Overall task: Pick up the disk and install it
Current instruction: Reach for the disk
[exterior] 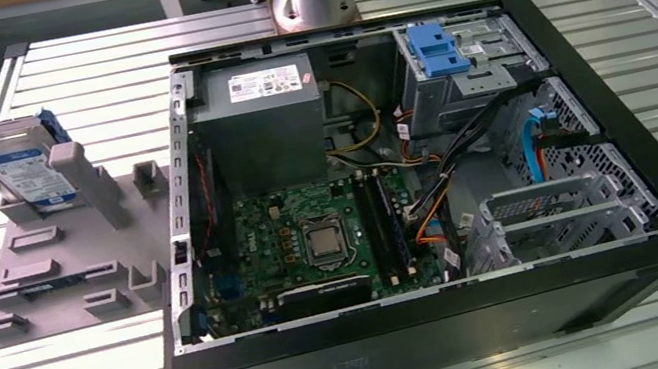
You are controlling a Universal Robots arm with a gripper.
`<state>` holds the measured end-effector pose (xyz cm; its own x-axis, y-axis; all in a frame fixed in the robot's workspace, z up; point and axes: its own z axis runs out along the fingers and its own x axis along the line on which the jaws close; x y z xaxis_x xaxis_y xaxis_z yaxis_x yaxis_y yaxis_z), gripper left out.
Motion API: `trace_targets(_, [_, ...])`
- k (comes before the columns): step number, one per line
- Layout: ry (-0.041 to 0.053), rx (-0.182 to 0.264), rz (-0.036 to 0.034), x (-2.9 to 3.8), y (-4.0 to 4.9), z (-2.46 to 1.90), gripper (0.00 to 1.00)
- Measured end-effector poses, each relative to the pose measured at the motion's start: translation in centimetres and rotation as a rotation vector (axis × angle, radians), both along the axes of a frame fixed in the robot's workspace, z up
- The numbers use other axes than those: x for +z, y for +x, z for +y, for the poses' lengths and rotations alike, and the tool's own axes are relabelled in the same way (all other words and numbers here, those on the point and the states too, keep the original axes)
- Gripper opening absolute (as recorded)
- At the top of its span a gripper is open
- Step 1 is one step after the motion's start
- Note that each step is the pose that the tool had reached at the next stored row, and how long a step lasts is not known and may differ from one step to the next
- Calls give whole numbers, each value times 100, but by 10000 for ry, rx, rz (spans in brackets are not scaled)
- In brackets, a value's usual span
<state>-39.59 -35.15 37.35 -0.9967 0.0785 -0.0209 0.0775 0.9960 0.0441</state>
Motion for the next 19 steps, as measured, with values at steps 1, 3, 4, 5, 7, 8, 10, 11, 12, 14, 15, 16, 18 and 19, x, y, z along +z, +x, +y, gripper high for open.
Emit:
trace_targets(1, [0,1,1,0,0,0,11])
trace_targets(3, [0,1,0,0,-1,0,11])
trace_targets(4, [0,1,0,0,-3,0,11])
trace_targets(5, [0,0,1,0,-6,0,11])
trace_targets(7, [0,-1,0,0,-22,1,11])
trace_targets(8, [0,0,1,-1,-34,1,11])
trace_targets(10, [-1,1,1,-2,-69,3,11])
trace_targets(11, [-1,1,1,-3,-91,6,11])
trace_targets(12, [0,1,-1,-4,-117,10,11])
trace_targets(14, [0,0,0,-6,-183,19,11])
trace_targets(15, [0,0,0,-8,-212,23,11])
trace_targets(16, [0,0,0,-9,-241,26,11])
trace_targets(18, [0,0,0,-13,-297,31,11])
trace_targets(19, [0,0,0,-15,-320,35,11])
